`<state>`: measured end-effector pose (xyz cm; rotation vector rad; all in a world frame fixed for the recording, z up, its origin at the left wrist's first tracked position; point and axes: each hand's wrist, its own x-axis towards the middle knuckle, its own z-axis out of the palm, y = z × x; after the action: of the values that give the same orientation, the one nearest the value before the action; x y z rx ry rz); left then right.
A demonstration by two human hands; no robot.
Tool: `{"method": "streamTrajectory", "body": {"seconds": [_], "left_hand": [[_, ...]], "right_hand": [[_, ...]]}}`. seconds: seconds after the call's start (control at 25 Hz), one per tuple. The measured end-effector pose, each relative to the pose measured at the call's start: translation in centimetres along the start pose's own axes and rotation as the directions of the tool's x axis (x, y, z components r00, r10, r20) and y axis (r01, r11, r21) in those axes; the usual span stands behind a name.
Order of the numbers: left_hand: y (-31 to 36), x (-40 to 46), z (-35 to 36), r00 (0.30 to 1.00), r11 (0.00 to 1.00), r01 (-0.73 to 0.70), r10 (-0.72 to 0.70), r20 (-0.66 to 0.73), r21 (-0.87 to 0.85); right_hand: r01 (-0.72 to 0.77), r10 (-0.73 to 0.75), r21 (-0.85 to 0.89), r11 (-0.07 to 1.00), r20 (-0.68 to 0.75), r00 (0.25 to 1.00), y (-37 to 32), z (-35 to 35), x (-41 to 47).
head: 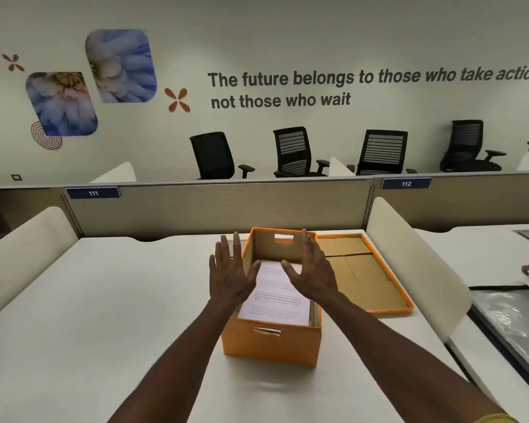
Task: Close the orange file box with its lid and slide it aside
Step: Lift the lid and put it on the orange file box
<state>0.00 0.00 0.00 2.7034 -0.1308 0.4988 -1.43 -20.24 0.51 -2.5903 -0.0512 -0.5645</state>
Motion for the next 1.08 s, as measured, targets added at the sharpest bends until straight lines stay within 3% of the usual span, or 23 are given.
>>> {"method": "streamTrajectory", "body": {"seconds": [0.12,0.24,0.32,0.4,0.56,0.72,1.08], "left_hand": [[-1.2,-1.8,1.8,0.983,0.988,0.155,-0.152,0.103,-0.022],[-2.3,-3.4,3.4,0.919,0.935,0.348,-0.327,0.221,-0.062],[-2.7,-3.8,3.8,0.859,0.871,0.47,-0.414,0.3,-0.145],[-2.9,-4.4,4.3,0.812,0.811,0.545,-0.448,0.374,-0.213],[-3.3,-5.1,4.5,0.822,0.774,0.551,-0.437,0.365,-0.314],[-3.3,-6.3,4.3,0.818,0.705,0.574,-0.468,0.335,-0.417],[-3.5,-7.6,4.6,0.841,0.73,0.541,-0.465,0.278,-0.418]], "right_hand": [[-0.255,0.252,0.042,0.966,0.062,0.966,1.3,1.6,-2.0],[-0.535,0.515,0.054,0.843,0.204,0.833,3.3,3.8,-4.6],[-0.612,0.572,0.098,0.785,0.266,0.776,3.9,5.0,-5.9],[-0.625,0.571,0.164,0.764,0.282,0.771,3.8,5.8,-7.0],[-0.613,0.562,0.304,0.729,0.244,0.79,3.6,6.1,-6.5],[-0.541,0.461,0.347,0.766,0.29,0.839,4.6,6.4,-5.6],[-0.508,0.376,0.397,0.765,0.364,0.852,4.6,6.1,-4.2]]}}
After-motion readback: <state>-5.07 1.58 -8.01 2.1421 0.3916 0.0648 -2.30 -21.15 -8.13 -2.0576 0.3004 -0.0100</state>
